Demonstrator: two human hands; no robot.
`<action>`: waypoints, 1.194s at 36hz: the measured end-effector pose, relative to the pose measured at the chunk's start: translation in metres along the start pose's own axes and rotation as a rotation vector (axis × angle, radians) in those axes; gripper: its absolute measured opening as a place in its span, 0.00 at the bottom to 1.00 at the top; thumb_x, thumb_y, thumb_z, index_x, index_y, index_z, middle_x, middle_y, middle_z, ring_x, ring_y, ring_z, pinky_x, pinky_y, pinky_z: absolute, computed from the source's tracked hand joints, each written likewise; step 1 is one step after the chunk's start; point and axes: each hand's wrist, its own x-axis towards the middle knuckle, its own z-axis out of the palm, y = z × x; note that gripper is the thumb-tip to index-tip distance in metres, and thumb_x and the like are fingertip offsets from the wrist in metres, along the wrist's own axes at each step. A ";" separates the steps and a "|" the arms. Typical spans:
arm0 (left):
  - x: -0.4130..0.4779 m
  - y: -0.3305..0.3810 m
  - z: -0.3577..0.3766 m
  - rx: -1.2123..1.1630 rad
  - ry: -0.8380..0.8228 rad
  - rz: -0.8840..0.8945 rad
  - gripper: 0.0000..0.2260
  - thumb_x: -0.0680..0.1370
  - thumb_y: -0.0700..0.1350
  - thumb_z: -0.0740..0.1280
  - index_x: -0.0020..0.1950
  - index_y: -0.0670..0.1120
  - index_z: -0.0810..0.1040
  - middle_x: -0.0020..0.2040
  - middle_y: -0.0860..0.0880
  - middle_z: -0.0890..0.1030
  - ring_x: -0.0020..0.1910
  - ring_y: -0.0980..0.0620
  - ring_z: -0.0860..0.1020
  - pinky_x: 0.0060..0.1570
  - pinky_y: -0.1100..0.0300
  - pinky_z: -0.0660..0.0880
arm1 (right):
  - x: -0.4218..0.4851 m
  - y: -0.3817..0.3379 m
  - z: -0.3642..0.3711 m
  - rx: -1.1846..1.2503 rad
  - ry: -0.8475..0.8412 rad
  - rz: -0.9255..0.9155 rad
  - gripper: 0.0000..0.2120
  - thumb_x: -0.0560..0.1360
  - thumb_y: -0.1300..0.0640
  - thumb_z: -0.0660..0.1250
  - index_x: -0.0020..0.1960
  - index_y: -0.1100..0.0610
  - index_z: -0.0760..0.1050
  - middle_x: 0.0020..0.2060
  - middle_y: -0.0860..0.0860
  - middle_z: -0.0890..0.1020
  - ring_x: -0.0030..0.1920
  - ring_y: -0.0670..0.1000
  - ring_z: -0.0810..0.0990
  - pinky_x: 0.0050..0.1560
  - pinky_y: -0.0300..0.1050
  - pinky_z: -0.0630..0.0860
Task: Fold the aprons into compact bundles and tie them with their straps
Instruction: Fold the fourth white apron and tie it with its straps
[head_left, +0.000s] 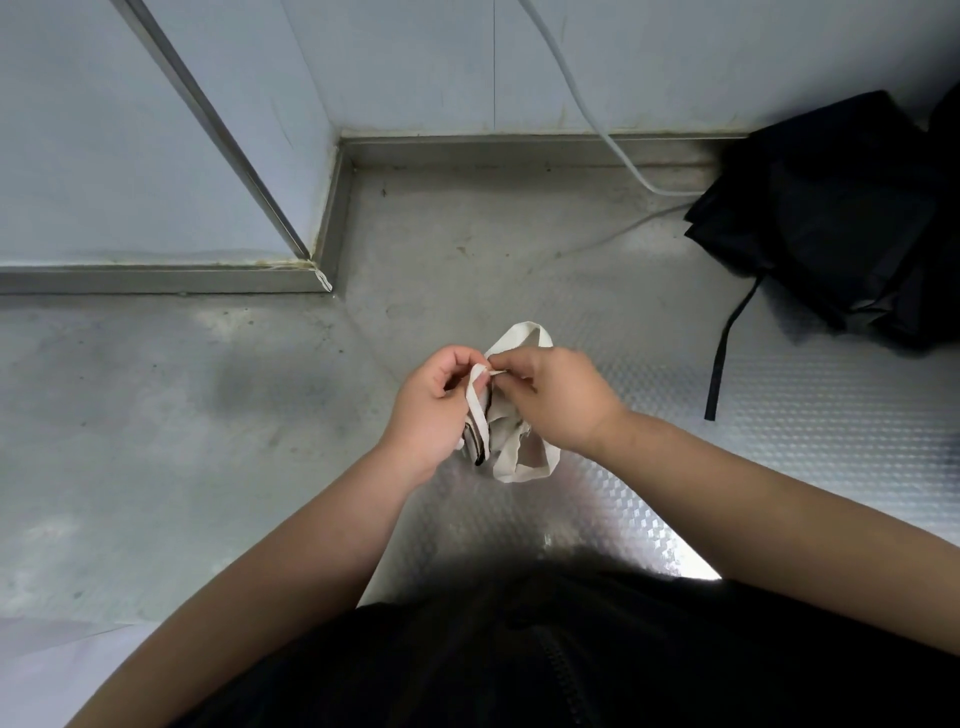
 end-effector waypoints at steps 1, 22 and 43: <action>0.000 0.000 0.000 0.006 0.012 0.005 0.11 0.79 0.34 0.62 0.41 0.48 0.75 0.37 0.51 0.77 0.32 0.61 0.74 0.33 0.69 0.71 | 0.001 0.001 0.002 0.098 -0.006 0.033 0.10 0.78 0.59 0.62 0.59 0.53 0.76 0.50 0.54 0.83 0.50 0.51 0.80 0.52 0.38 0.72; 0.000 -0.001 0.003 0.041 0.033 -0.030 0.10 0.79 0.36 0.63 0.41 0.49 0.75 0.35 0.51 0.77 0.35 0.54 0.74 0.37 0.60 0.72 | 0.001 0.006 0.004 0.059 0.024 -0.113 0.11 0.71 0.70 0.62 0.49 0.60 0.77 0.42 0.58 0.82 0.39 0.56 0.77 0.42 0.43 0.72; -0.005 0.000 0.007 -0.131 0.213 -0.098 0.09 0.80 0.39 0.60 0.42 0.47 0.74 0.37 0.52 0.78 0.33 0.60 0.76 0.31 0.69 0.73 | 0.007 0.014 0.017 0.684 0.238 0.371 0.12 0.80 0.52 0.59 0.40 0.53 0.74 0.42 0.55 0.82 0.45 0.55 0.81 0.55 0.56 0.78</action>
